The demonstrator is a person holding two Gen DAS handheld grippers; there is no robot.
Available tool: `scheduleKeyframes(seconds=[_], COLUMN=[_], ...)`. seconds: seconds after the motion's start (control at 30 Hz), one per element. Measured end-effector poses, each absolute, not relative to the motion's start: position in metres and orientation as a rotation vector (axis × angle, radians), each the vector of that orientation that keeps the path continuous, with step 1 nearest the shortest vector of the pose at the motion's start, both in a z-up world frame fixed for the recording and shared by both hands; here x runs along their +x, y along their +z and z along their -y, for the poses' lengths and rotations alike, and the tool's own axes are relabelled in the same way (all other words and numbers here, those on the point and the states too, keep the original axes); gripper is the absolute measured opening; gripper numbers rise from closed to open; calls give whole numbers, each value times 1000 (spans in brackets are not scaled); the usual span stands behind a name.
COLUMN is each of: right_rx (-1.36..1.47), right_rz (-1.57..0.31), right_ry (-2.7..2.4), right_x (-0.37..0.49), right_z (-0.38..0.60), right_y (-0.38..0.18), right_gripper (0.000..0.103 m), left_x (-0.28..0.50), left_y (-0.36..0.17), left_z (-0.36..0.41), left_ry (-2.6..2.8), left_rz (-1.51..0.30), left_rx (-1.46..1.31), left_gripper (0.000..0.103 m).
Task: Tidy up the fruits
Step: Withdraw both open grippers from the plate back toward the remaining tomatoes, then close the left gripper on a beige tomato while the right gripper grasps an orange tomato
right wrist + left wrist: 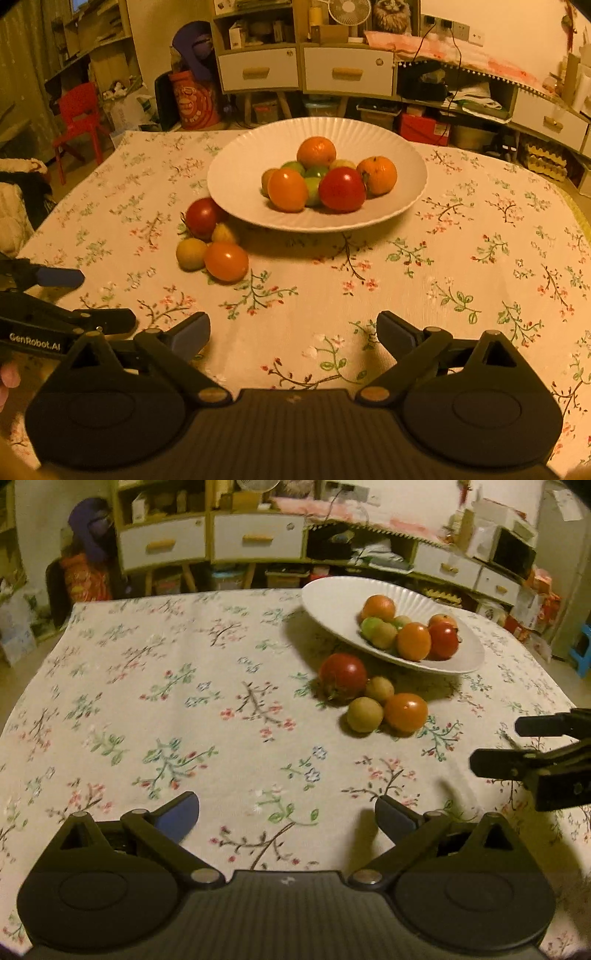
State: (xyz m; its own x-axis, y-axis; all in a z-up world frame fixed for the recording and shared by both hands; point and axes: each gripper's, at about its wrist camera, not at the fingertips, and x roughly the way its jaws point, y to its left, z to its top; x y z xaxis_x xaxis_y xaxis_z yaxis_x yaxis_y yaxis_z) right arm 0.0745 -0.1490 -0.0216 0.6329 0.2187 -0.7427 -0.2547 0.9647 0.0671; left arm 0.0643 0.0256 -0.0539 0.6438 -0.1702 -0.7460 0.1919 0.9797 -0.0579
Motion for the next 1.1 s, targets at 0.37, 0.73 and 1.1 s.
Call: scheduleKeyframes(seconds=[0.37, 0.73, 1.1], right_rx=[-56, -104, -135], right_rz=[-853, -834, -804], right_ry=[244, 245, 291], right_x=[83, 84, 88], right_z=[147, 141, 129], right_y=[-34, -37, -38], right_gripper=[99, 101, 99], left_x=[80, 93, 97], left_y=[-62, -57, -53], left_z=[-4, 10, 14], left_ry=[-232, -351, -420], left_rz=[-741, -694, -711], left_rx=[88, 90, 103], left_gripper=[97, 52, 22])
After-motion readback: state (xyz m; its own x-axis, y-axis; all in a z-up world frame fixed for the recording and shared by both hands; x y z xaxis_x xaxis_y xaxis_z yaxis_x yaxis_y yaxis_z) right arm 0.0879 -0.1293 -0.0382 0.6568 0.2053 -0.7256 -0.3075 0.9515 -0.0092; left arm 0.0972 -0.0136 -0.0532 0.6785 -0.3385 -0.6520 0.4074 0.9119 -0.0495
